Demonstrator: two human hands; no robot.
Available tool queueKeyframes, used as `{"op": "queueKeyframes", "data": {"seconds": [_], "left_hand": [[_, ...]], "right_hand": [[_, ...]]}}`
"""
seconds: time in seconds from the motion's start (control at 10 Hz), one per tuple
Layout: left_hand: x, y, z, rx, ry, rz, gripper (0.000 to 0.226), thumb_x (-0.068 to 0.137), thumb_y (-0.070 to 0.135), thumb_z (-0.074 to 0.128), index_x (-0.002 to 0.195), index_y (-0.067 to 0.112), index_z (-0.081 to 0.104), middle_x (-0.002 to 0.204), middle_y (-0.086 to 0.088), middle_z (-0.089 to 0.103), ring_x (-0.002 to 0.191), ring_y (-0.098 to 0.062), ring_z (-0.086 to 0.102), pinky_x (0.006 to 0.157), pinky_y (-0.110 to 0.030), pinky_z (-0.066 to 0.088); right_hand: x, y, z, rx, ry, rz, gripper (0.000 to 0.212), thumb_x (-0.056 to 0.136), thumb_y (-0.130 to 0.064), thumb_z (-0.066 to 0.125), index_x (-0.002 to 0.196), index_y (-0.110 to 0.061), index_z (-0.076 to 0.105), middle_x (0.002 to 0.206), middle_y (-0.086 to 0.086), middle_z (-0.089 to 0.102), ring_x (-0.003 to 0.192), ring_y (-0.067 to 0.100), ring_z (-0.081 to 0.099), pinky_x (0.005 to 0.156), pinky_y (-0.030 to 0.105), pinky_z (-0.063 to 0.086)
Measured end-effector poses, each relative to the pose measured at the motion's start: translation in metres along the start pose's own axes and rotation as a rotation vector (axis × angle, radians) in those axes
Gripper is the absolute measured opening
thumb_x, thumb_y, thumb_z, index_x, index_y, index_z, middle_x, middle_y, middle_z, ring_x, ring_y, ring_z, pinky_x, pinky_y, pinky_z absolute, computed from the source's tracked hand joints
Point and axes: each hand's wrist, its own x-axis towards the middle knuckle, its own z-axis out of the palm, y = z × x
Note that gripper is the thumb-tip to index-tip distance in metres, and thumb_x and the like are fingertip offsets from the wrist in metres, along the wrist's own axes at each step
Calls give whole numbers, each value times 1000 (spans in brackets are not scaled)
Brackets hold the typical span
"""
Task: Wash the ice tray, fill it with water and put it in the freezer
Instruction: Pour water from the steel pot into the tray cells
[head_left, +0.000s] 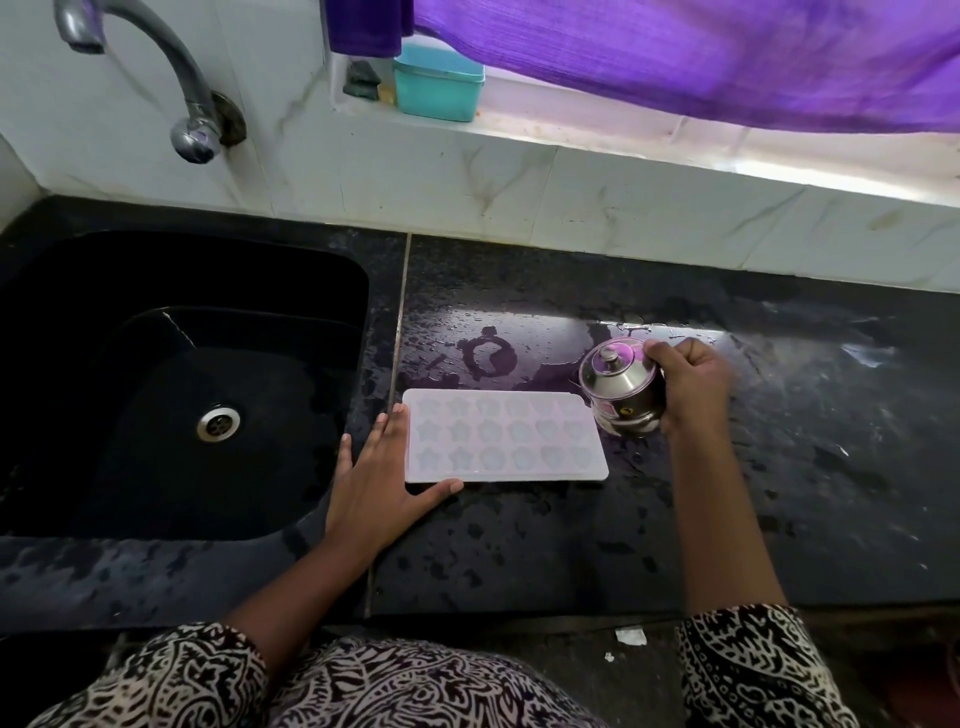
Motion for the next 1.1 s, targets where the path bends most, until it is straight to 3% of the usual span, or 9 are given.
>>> {"op": "queueKeyframes", "data": {"seconds": [0.3, 0.6, 1.1], "left_hand": [[0, 1, -1, -1, 2, -2, 113, 72, 86, 33, 155, 17, 2, 163, 4, 9, 149, -10, 5, 119, -44, -2], [1, 0, 2, 8, 2, -2, 114, 71, 89, 31, 155, 18, 1, 163, 5, 9, 149, -9, 5, 119, -44, -2], [1, -2, 1, 28, -11, 6, 115, 69, 91, 25, 155, 19, 0, 163, 5, 10, 149, -10, 5, 119, -44, -1]], "right_hand": [[1, 3, 2, -22, 2, -7, 30, 78, -10, 68, 60, -17, 45, 60, 1, 52, 57, 13, 50, 56, 26, 45], [1, -1, -6, 311, 26, 82, 37, 83, 2, 60, 57, -14, 39, 40, -11, 50, 38, 2, 45, 42, 15, 41], [6, 6, -16, 151, 65, 22, 36, 79, -1, 64, 57, -16, 40, 38, -13, 48, 37, 0, 44, 43, 15, 41]]}}
